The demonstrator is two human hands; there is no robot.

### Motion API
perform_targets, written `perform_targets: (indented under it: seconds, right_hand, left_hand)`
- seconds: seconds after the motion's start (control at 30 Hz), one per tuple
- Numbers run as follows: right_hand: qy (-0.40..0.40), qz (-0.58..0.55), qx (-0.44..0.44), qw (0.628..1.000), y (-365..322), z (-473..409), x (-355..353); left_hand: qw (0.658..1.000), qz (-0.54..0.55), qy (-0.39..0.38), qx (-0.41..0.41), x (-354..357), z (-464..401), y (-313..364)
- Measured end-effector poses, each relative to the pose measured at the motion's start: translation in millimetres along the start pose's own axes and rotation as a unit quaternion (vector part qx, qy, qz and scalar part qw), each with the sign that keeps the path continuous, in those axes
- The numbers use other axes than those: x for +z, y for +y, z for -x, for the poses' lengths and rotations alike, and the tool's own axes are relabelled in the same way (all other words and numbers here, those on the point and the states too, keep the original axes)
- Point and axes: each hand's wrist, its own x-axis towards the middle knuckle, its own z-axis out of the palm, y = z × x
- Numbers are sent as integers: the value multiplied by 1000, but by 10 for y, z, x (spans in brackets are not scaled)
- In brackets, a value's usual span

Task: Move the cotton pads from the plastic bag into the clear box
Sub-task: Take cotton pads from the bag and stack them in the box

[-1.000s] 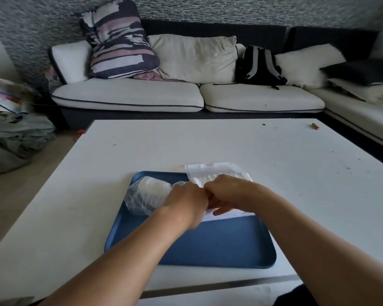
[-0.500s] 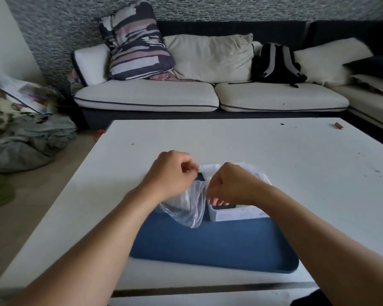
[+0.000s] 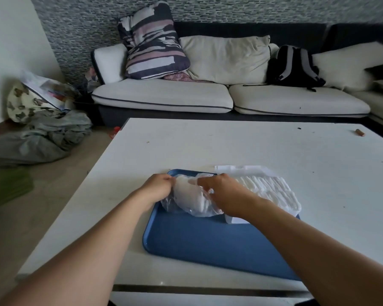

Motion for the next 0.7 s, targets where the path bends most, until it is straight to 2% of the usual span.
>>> perform_targets:
  seconds: [0.1, 0.17, 0.27, 0.33, 0.47, 0.57, 0.63, 0.7]
  right_hand:
    - [-4, 76, -9, 997, -48, 6, 22]
    - [0, 138, -21, 990, -101, 6, 65]
    - [4, 167, -44, 985, -112, -14, 127]
    - [9, 189, -39, 981, -116, -13, 136]
    - [23, 209, -35, 977, -87, 10, 164]
    - [12, 197, -45, 979, -48, 12, 188]
    - [7, 181, -50, 982, -29, 24, 193]
    - [15, 155, -51, 987, -30, 31, 191]
  left_hand:
    - [998, -60, -10, 26, 15, -23, 10]
    - [990, -124, 7, 69, 19, -36, 2]
    - [977, -181, 38, 110, 30, -30, 8]
    - [979, -179, 18, 100, 30, -26, 15]
    - [973, -210, -68, 60, 42, -40, 53]
    - [978, -179, -103, 18, 74, -44, 36]
    - [981, -156, -116, -2, 77, -18, 34]
    - [980, -166, -106, 13, 77, -15, 28]
